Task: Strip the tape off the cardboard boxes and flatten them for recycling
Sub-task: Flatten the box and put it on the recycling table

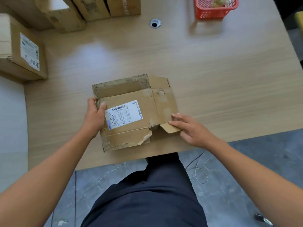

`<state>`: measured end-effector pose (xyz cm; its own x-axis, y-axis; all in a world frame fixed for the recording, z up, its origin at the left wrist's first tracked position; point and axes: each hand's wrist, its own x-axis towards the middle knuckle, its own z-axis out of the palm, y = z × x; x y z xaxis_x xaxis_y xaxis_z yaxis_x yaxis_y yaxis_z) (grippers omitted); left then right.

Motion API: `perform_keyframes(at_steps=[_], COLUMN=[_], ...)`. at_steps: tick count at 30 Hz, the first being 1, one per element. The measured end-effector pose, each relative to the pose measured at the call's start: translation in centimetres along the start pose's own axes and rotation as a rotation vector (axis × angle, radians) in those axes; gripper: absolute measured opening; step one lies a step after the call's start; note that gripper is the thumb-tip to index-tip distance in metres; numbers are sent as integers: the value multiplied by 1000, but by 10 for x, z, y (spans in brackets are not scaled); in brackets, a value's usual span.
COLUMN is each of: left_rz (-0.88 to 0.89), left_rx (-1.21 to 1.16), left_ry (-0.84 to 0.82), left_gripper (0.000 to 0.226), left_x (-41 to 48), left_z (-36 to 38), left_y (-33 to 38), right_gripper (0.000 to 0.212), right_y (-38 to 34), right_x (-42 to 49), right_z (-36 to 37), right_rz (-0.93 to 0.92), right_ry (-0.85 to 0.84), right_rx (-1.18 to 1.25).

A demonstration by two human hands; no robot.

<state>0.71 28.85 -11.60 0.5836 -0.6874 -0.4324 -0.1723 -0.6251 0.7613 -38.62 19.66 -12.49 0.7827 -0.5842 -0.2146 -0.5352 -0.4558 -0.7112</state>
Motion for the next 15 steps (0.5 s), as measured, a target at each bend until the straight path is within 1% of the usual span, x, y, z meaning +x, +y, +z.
perform_keyframes(at_steps=[2, 3, 4, 6, 7, 8, 9, 11, 13, 15], left_rz=[-35, -61, -96, -170, -177, -154, -122, -77, -60, -21], left_rx=[-48, -115, -212, -410, -440, -418, -374, -308, -275, -123], left_ry=[40, 61, 78, 82, 84, 93, 103, 112, 101, 127], left_gripper=[25, 25, 29, 45, 50, 52, 53, 63, 72, 79], left_x=[-4, -6, -6, -7, -8, -7, -6, -3, 0, 2], left_z=[7, 11, 14, 19, 22, 25, 27, 27, 29, 35], left_y=[-6, -8, -10, -10, -10, -10, -11, -10, -7, -5], right_gripper=[58, 60, 62, 72, 77, 81, 86, 94, 100, 99], right_y=[-7, -12, -18, -27, -31, -34, -36, -36, -32, -26], right_x=[8, 12, 17, 30, 38, 46, 55, 70, 79, 84], right_z=[-4, -3, 0, 13, 19, 24, 26, 24, 18, 13], right_rz=[66, 131, 211, 394, 491, 576, 636, 689, 710, 656], right_ry=[-100, -99, -54, 116, 201, 260, 284, 278, 309, 329], right_rx=[37, 80, 107, 95, 84, 72, 57, 53, 140, 129])
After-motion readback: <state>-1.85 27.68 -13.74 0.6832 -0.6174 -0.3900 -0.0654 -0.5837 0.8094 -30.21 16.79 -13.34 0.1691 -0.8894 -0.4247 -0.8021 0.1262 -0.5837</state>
